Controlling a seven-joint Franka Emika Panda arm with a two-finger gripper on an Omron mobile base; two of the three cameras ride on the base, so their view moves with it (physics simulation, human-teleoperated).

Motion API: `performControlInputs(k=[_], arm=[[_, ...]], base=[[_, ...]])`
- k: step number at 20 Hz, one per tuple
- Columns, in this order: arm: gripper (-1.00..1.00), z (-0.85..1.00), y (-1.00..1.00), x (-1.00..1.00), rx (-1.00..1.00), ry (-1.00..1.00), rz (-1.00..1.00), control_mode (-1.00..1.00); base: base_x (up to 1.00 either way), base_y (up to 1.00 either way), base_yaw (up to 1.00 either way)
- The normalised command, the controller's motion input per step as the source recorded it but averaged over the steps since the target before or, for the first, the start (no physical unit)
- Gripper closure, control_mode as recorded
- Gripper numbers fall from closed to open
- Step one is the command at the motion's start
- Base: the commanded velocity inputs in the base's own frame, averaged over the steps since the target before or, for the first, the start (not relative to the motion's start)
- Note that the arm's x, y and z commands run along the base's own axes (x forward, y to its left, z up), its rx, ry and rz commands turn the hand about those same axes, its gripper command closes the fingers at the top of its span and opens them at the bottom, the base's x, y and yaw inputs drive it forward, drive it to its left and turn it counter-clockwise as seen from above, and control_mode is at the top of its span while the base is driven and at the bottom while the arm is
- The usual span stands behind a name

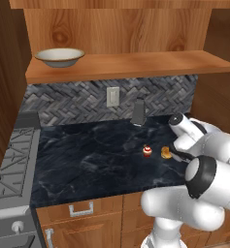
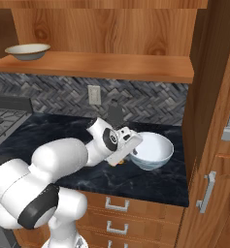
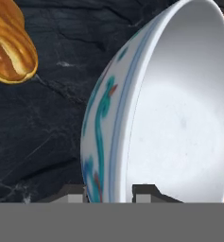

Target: Pick both bowls and place them on the counter. Then place the cupcake in one bowl and place the bread in the other bowl.

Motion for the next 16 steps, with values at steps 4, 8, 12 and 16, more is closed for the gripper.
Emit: performControlInputs(k=[4,8,12,16], arm=[[1.00,-0.17,-0.07,0.06,0.03,0.00,0.00,-1.00],[1.00,-0.26,-0.06,0.07,0.01,0.03,0.00,-1.00],[1.00,-0.30,-0.01,0.06,0.00,0.06,0.00,-1.00],[1.00,-0.31,0.00,0.04,0.00,0.08,0.00,-1.00]], base=[[0.00,0.00,0.00],[0.00,0.00,0.00],[0.00,0.00,0.00],[0.00,0.00,0.00]])
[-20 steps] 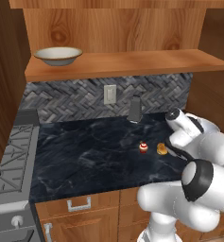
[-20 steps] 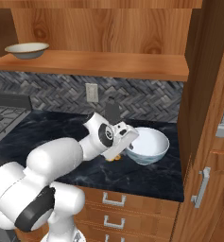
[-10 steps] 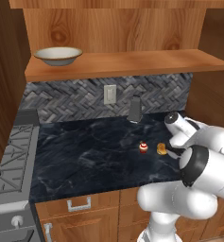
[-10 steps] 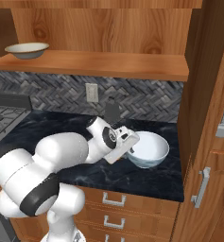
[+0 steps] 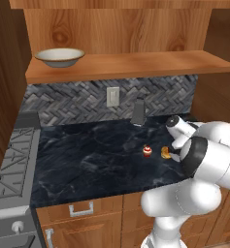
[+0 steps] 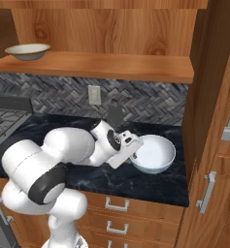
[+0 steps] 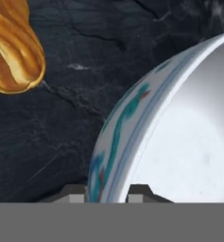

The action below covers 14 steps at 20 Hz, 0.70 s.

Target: Pick both bowls and place them on the counter. Then place the cupcake in one bowl and place the bread in the other bowl.

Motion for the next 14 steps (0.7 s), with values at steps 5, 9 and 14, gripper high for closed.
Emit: performControlInputs(k=[5,9,14], arm=[[-1.00,-0.08,0.00,0.00,0.00,0.06,0.00,-1.00],[-1.00,0.34,0.01,-0.12,0.00,0.00,0.00,-1.00],[-1.00,0.55,0.09,-0.30,0.00,0.00,0.00,-1.00]], base=[[0.00,0.00,0.00],[0.00,0.00,0.00],[0.00,0.00,0.00]])
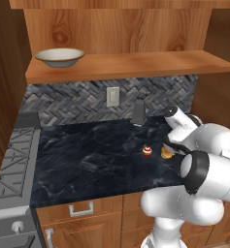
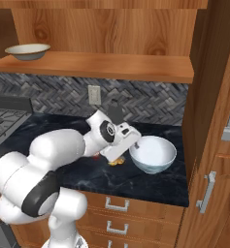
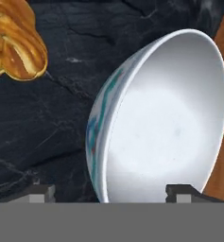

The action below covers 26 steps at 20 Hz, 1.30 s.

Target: Pick both bowls and place them on the counter. Then place the cupcake in one bowl and place the bread in the other bowl.

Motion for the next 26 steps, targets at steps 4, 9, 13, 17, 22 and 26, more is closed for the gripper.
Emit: performControlInputs(k=[4,9,13,17,22,26], arm=[[-1.00,0.67,0.22,-0.37,0.00,0.00,-0.03,-1.00],[-1.00,0.46,0.61,-0.31,0.03,0.00,-0.10,-1.00],[-1.00,0.04,0.83,-0.35,0.12,-0.03,-0.14,-1.00],[-1.00,0.00,0.59,-0.46,0.28,-0.05,-0.14,-1.00],[-1.00,0.14,0.35,-0.46,0.37,-0.03,-0.06,-1.00],[-1.00,0.36,0.34,-0.33,0.35,-0.01,-0.06,-1.00]], base=[[0.00,0.00,0.00],[0.00,0.00,0.00],[0.00,0.00,0.00],[0.00,0.00,0.00],[0.00,0.00,0.00],[0.00,0.00,0.00]])
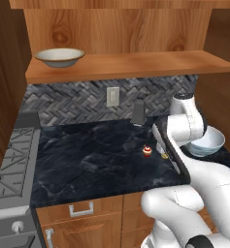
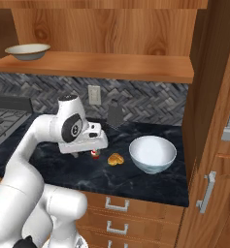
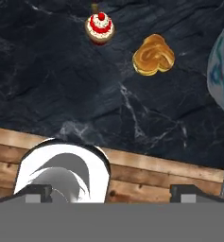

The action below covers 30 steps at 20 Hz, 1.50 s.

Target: Pick both bowls and place them on the counter. Then place the cupcake in one bowl and place the bread in the other bowl.

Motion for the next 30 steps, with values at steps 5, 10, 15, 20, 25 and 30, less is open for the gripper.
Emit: performControlInputs(k=[5,10,15,20,25,30], arm=[[-1.00,0.46,0.50,-0.14,0.31,-0.06,-0.13,-1.00],[-1.00,0.49,0.42,-0.14,0.28,-0.10,-0.24,-1.00],[-1.00,0.50,0.49,-0.19,0.27,-0.09,-0.26,-1.00],[-1.00,0.31,0.59,-0.05,0.21,-0.08,-0.28,-1.00],[-1.00,0.35,0.49,0.04,0.16,-0.02,-0.24,-1.00],[-1.00,0.55,0.11,0.16,0.17,0.00,-0.12,-1.00]], base=[[0.00,0.00,0.00],[0.00,0.00,0.00],[0.00,0.00,0.00],[0.00,0.00,0.00],[0.00,0.00,0.00],[0.00,0.00,0.00]])
